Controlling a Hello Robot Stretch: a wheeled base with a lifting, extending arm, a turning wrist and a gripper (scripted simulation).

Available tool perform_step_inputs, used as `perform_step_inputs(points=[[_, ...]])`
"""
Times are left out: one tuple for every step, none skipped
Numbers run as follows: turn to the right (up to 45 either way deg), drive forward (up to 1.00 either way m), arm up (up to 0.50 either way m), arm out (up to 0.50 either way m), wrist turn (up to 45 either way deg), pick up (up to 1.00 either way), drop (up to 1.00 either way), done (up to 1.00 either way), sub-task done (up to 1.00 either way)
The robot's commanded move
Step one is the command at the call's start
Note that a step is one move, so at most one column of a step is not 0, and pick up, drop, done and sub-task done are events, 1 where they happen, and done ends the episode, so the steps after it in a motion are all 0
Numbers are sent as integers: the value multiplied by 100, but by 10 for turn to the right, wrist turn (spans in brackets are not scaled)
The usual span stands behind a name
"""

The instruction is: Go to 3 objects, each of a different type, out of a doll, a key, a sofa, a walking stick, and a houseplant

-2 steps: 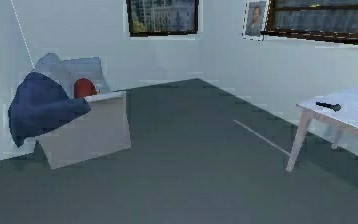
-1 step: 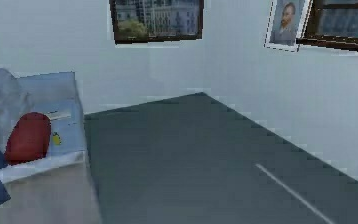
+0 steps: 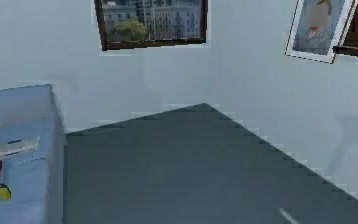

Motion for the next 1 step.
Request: perform_step_inputs(points=[[-450,0,0,0,0,0,0,0,0]])
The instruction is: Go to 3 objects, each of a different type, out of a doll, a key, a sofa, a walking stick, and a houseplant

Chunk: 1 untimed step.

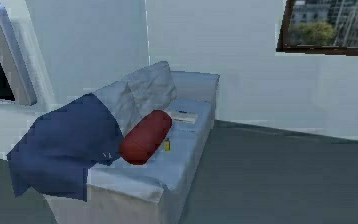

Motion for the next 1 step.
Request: perform_step_inputs(points=[[0,0,0,0,0,0,0,0,100]])
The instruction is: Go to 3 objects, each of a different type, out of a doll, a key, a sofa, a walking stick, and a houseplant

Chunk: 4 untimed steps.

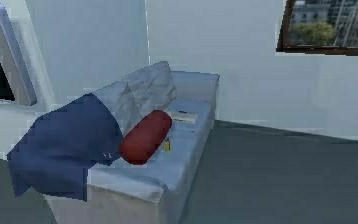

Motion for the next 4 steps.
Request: perform_step_inputs(points=[[-450,0,0,0,0,0,0,0,0],[-450,0,0,0,0,0,0,0,0],[-90,0,0,0,0,0,0,0,0],[0,100,0,0,0,0,0,0,0]])
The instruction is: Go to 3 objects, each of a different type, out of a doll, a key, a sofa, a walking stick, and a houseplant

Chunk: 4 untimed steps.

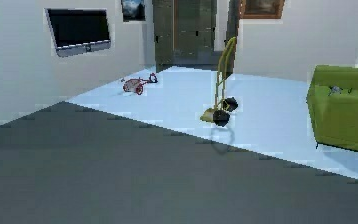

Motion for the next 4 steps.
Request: perform_step_inputs(points=[[-30,0,0,0,0,0,0,0,0],[0,100,0,0,0,0,0,0,0],[0,100,0,0,0,0,0,0,0],[0,75,0,0,0,0,0,0,0]])
